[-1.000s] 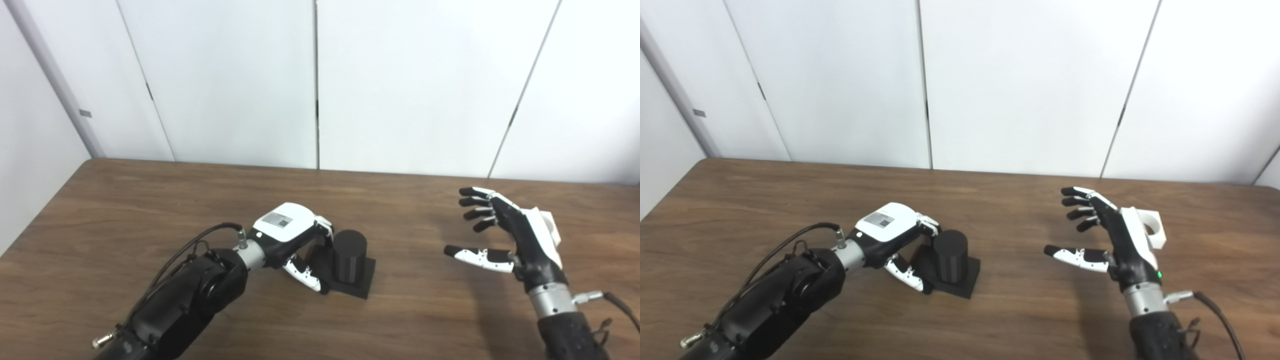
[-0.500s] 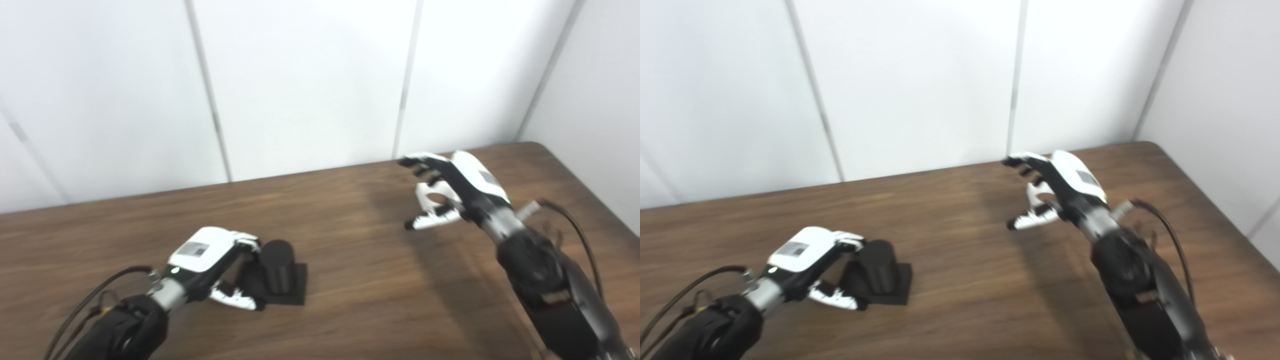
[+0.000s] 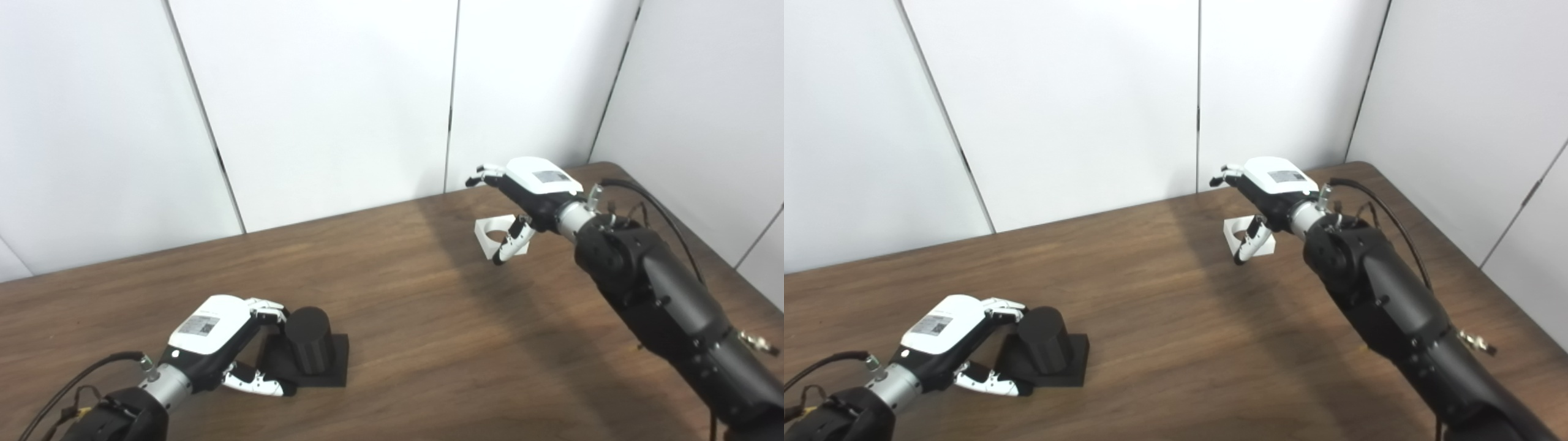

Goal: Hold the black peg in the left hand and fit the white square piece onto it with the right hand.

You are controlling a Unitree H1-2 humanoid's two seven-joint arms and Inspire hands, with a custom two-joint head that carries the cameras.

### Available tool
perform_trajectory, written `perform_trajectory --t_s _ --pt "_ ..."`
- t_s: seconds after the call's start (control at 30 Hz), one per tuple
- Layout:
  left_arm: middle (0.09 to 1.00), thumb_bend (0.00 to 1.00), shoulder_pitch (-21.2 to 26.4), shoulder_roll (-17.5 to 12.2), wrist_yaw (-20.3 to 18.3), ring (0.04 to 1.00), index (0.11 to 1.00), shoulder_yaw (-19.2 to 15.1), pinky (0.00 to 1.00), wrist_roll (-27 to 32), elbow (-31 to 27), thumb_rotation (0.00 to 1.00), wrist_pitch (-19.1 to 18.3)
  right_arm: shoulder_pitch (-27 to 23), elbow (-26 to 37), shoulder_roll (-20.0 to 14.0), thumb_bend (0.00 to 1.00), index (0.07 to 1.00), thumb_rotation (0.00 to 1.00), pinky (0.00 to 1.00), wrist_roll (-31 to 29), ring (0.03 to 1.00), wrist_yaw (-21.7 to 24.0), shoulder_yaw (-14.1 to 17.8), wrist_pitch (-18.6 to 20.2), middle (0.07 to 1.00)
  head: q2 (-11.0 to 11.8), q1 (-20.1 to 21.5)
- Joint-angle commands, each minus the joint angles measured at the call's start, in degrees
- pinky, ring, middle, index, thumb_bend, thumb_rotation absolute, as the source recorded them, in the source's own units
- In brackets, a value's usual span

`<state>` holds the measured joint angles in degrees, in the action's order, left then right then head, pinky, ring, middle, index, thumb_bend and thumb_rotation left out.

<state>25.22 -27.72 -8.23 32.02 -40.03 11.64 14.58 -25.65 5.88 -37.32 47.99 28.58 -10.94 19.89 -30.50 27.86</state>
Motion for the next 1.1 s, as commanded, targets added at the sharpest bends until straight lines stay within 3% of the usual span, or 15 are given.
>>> perform_trajectory --t_s 0.0,0.17,0.47,1.07 --pt "0.794 0.52 -3.6 -2.2 -4.4 0.811 0.492 2.8 0.69 -2.4 3.5 0.06 2.1 -4.2 -0.7 -2.7 0.89 0.871 0.14 0.87 2.0 0.957 1.0 -0.6 -0.2 0.964 0.0 0.0" --pt "0.799 0.52 -3.6 -2.1 -5.1 0.816 0.492 2.5 0.71 -2.0 3.6 0.06 2.1 -7.2 -5.6 -3.0 0.91 0.88 0.17 0.9 4.1 0.984 2.9 -3.0 -0.3 0.979 0.0 -0.3" --pt "0.797 0.52 -3.6 -2.2 -5.2 0.814 0.492 2.6 0.69 -2.4 3.4 0.06 2.3 -10.7 -16.9 -1.9 0.95 0.856 0.15 0.91 8.1 0.968 0.7 -8.1 -1.6 0.956 0.0 -0.3" --pt "0.794 0.52 -4.4 -2.6 -5.6 0.812 0.491 1.9 0.68 -2.0 1.2 0.06 1.8 -12.3 -28.1 0.7 0.91 0.823 0.16 0.85 6.8 0.905 -2.9 -11.6 -2.9 0.908 -1.1 -1.4"
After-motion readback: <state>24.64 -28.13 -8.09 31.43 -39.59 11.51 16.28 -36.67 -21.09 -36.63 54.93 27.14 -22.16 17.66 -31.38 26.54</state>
